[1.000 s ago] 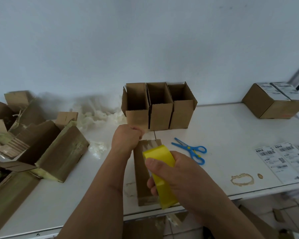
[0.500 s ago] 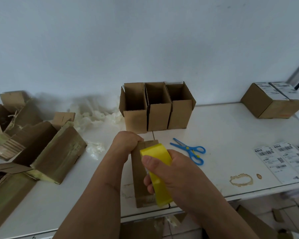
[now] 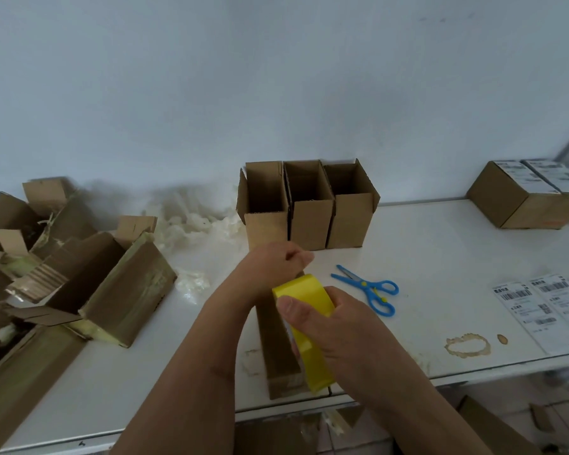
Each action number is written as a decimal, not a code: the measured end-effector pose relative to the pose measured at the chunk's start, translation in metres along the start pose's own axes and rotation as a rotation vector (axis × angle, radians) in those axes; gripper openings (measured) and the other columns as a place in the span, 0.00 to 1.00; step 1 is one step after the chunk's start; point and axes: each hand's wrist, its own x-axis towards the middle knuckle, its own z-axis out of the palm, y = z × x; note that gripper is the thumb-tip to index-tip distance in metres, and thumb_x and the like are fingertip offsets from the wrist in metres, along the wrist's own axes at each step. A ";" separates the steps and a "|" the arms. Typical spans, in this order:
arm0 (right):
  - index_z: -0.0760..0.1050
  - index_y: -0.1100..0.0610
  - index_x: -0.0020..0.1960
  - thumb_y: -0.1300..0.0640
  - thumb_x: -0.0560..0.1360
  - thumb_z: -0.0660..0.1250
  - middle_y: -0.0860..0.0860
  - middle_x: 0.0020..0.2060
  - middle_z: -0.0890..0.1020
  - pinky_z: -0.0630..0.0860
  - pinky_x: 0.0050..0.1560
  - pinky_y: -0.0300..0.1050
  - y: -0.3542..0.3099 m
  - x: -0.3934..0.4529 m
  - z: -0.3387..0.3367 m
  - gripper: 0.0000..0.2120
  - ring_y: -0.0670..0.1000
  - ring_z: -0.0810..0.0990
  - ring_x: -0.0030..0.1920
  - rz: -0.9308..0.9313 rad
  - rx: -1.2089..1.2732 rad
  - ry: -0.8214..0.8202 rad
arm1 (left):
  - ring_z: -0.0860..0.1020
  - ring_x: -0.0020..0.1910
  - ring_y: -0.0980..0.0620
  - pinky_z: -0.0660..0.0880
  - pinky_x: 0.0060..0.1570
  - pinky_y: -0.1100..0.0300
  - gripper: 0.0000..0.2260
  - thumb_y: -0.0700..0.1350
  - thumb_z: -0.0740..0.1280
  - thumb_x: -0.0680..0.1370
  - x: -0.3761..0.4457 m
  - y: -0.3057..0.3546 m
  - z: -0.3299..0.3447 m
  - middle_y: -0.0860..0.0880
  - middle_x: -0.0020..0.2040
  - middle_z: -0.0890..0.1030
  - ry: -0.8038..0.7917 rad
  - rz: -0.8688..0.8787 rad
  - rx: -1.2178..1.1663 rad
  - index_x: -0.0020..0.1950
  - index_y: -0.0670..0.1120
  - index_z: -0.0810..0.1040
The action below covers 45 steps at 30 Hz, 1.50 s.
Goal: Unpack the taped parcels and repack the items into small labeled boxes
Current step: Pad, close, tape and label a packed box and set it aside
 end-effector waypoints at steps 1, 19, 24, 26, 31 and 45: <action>0.66 0.45 0.56 0.28 0.66 0.57 0.43 0.49 0.76 0.72 0.52 0.43 0.000 -0.002 0.000 0.28 0.45 0.76 0.49 -0.004 -0.016 0.012 | 0.75 0.43 0.58 0.72 0.44 0.61 0.11 0.57 0.60 0.82 0.000 -0.001 0.003 0.55 0.42 0.78 -0.058 -0.020 0.014 0.47 0.52 0.75; 0.74 0.51 0.47 0.39 0.76 0.60 0.46 0.38 0.77 0.69 0.35 0.35 0.027 -0.040 0.000 0.15 0.43 0.75 0.38 0.077 0.054 0.083 | 0.75 0.48 0.51 0.74 0.52 0.52 0.24 0.69 0.48 0.79 -0.005 -0.018 0.021 0.52 0.47 0.77 -0.047 -0.075 0.335 0.48 0.54 0.76; 0.75 0.50 0.48 0.38 0.76 0.60 0.46 0.40 0.79 0.71 0.38 0.35 0.037 -0.046 0.000 0.16 0.44 0.77 0.41 0.081 0.063 0.105 | 0.75 0.47 0.51 0.74 0.54 0.51 0.26 0.68 0.47 0.79 -0.007 -0.017 0.023 0.51 0.47 0.78 -0.039 -0.068 0.326 0.50 0.52 0.77; 0.75 0.50 0.48 0.38 0.76 0.60 0.46 0.39 0.78 0.70 0.37 0.35 0.042 -0.050 0.002 0.16 0.43 0.76 0.39 0.083 0.041 0.089 | 0.75 0.47 0.51 0.74 0.55 0.50 0.25 0.68 0.47 0.79 -0.008 -0.019 0.023 0.52 0.44 0.76 -0.049 -0.076 0.322 0.45 0.53 0.75; 0.74 0.49 0.44 0.38 0.76 0.61 0.44 0.35 0.76 0.67 0.32 0.32 0.053 -0.057 0.003 0.15 0.41 0.74 0.35 0.092 0.070 0.101 | 0.76 0.57 0.48 0.73 0.60 0.48 0.26 0.69 0.48 0.79 -0.009 -0.016 0.024 0.51 0.56 0.79 -0.032 -0.084 0.315 0.57 0.54 0.76; 0.75 0.51 0.46 0.40 0.77 0.62 0.49 0.41 0.79 0.74 0.40 0.42 0.062 -0.068 0.008 0.14 0.47 0.77 0.41 0.023 0.123 0.053 | 0.73 0.51 0.49 0.74 0.51 0.53 0.29 0.70 0.51 0.78 -0.050 0.017 0.028 0.48 0.53 0.76 0.138 0.023 0.618 0.56 0.47 0.74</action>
